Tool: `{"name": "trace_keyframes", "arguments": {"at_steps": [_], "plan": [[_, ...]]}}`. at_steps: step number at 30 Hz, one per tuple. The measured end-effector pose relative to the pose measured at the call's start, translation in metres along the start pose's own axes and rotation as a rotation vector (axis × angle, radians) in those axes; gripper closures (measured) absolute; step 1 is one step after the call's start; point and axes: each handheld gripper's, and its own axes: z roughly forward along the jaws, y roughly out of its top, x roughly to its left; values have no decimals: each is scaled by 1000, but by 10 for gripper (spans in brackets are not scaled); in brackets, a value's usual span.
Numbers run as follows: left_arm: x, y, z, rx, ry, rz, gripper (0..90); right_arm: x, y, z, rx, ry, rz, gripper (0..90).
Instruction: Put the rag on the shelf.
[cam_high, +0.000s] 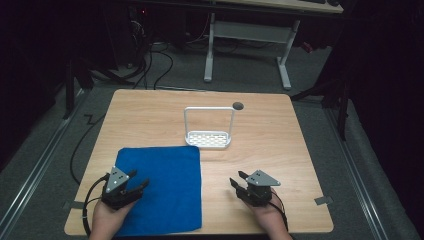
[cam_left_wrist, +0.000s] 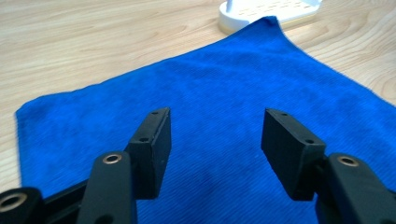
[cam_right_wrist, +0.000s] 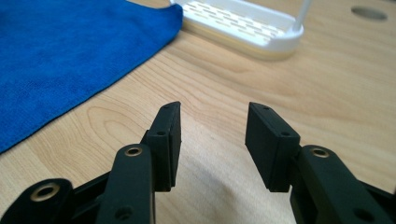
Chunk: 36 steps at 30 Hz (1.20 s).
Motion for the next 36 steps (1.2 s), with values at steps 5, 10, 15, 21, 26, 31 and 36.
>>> {"name": "trace_keyframes", "arguments": {"at_steps": [5, 10, 15, 21, 26, 31, 36], "plan": [[7, 0, -3, -37, -13, -68, 463, 1, -2, 2, 5, 15, -5, 562], [10, -3, -4, -29, -5, -65, 462, 1, 3, -1, -17, 21, 0, 545], [14, -6, -12, -16, 27, -62, 459, 9, 11, 5, -30, 51, -14, 548], [20, -17, -24, 75, 87, -57, 574, 28, 29, 20, 4, 167, -29, 718], [20, -34, -26, 232, 48, -66, 832, 57, 38, 48, 68, 312, -121, 887], [17, -37, -30, 231, 53, -56, 847, 72, 42, 66, 151, 342, -167, 900], [14, -39, -32, 227, 41, -44, 843, 73, 40, 75, 195, 353, -163, 900]]}}
